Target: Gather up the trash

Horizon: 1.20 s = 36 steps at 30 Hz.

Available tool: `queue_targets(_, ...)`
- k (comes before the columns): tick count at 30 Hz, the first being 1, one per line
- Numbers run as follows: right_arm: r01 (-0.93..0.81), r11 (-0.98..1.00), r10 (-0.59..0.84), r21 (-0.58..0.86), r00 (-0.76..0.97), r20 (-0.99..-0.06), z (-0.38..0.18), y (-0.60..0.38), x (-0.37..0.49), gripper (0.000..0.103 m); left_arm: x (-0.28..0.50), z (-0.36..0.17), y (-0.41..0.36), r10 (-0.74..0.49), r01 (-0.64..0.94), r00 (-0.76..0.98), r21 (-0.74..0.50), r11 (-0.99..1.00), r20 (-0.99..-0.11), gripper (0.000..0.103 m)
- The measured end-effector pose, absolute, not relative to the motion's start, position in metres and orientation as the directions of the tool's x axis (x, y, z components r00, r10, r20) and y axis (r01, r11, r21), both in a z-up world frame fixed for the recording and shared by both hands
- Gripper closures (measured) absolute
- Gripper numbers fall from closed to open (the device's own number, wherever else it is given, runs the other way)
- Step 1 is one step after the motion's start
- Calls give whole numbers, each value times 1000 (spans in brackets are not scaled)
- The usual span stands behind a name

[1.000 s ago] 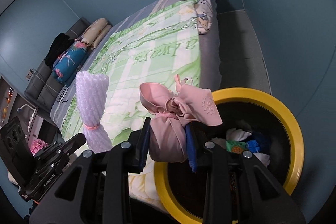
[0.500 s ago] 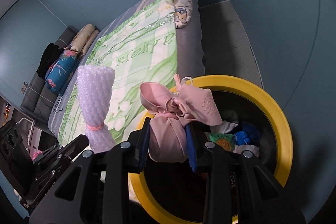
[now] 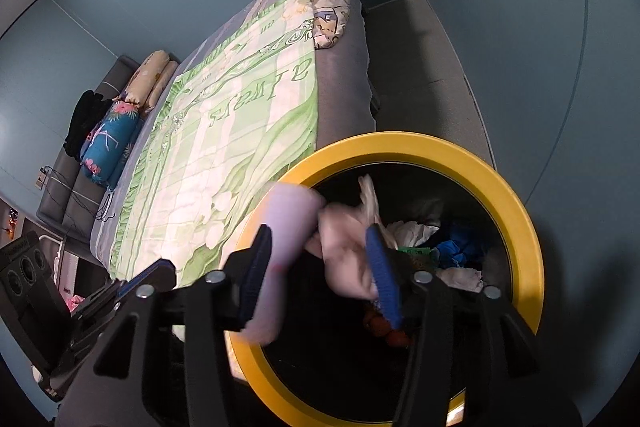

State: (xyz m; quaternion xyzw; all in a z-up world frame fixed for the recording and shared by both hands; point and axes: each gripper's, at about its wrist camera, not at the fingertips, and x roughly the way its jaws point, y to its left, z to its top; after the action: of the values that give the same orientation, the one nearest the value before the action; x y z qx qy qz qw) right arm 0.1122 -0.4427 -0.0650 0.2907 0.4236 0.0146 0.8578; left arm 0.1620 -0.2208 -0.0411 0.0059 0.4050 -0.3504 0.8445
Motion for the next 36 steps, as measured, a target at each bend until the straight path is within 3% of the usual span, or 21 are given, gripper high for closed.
queue_targets(2,225,831,265,509,644,-718,-64,-444,112,50,164,-39,-212,-581,571,450,-282,771,-678,61)
queue_targets(3,226,829,265,512,646,-716,-62,-444,111,47,165,-37,-207,-579,562,458,-284,777,-674,59)
queue_targets(16,173,863,250,474,669,-700,-37,-426,111,47,165,-17,-140,-539,459,561,-306,834,-629,59)
queue_targets(24,-5,904,328,428,651,-684,-12,-353,135,47,152,-9,-68,-439,342,663,-277,898,-606,58)
queue_targets(29,-108,923,349,368,638,-686,-2,-290,152,38,135,-1,-13,-320,226,753,-230,946,-576,43)
queue_targets(31,-127,929,342,347,652,-677,2,-270,154,25,128,3,6,-287,185,777,-232,955,-560,36)
queue_targets(36,-129,943,296,307,749,-593,21,-236,147,10,107,16,46,-206,98,844,-235,967,-495,13)
